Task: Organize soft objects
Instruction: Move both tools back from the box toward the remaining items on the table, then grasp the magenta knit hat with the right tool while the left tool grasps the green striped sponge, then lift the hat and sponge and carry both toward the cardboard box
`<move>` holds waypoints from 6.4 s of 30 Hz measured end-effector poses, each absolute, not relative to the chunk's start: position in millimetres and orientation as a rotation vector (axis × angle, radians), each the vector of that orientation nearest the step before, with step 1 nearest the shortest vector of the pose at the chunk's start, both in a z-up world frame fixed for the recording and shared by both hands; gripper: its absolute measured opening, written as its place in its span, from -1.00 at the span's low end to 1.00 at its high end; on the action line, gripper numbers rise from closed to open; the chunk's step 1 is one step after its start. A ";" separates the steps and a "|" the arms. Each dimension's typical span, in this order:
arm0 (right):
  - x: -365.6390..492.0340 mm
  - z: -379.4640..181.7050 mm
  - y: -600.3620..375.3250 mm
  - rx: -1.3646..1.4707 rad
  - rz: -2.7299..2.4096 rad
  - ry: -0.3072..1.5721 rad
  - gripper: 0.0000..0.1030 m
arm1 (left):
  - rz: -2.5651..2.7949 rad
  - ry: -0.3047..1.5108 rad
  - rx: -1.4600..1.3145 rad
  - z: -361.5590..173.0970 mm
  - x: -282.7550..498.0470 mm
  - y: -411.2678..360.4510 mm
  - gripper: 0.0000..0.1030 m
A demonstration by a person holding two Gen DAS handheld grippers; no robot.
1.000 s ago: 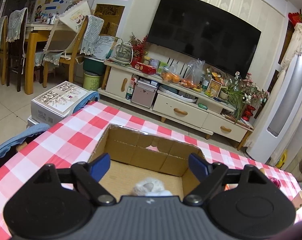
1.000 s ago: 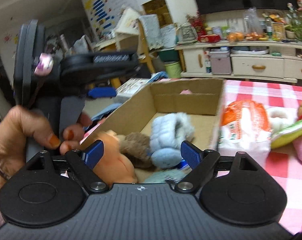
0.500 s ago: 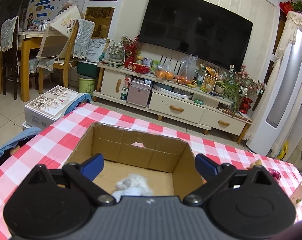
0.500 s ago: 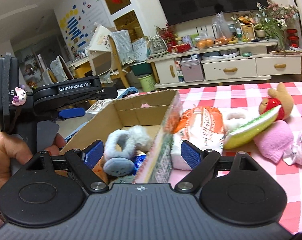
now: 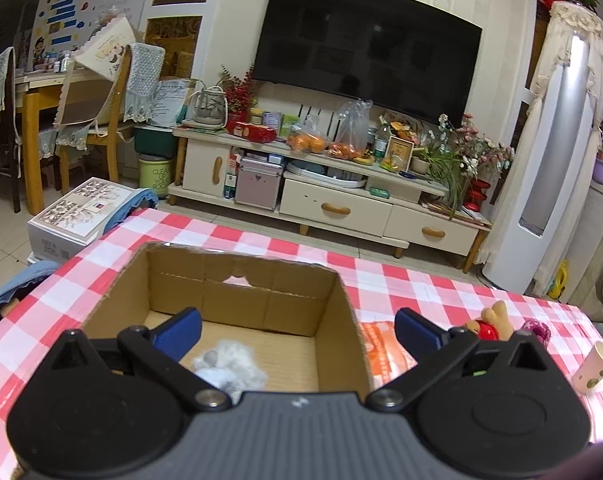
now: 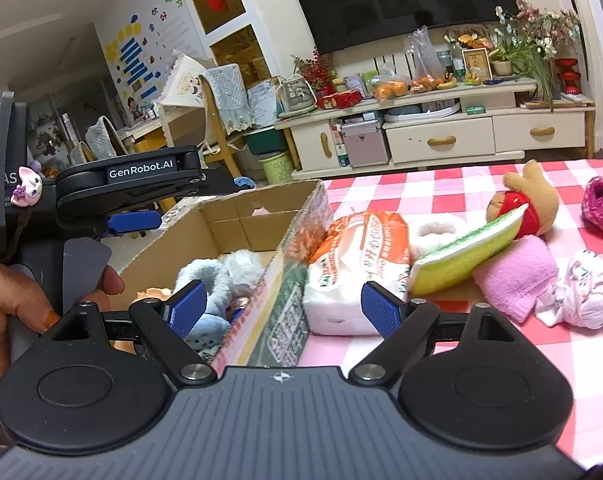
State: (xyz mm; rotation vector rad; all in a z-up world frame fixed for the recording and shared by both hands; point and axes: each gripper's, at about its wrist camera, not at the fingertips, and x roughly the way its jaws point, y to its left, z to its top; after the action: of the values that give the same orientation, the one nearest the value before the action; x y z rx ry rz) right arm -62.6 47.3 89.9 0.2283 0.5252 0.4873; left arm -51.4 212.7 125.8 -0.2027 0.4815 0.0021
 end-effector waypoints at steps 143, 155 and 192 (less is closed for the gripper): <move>-8.6 46.7 -119.5 0.202 0.088 0.482 0.04 | -0.424 0.744 -0.153 71.3 -60.4 56.6 -0.62; -18.8 50.2 -113.9 0.187 0.088 0.465 0.02 | -0.433 0.706 -0.226 82.6 -62.0 80.7 -0.63; 16.3 110.1 33.4 0.127 0.505 0.341 0.03 | -0.117 0.438 -0.556 128.2 -58.6 257.8 -0.63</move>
State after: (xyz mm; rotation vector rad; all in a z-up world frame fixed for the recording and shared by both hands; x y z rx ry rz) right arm 16.3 33.4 110.1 0.1270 0.3410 0.5053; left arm -58.6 257.8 128.2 -0.5561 0.4379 -0.1167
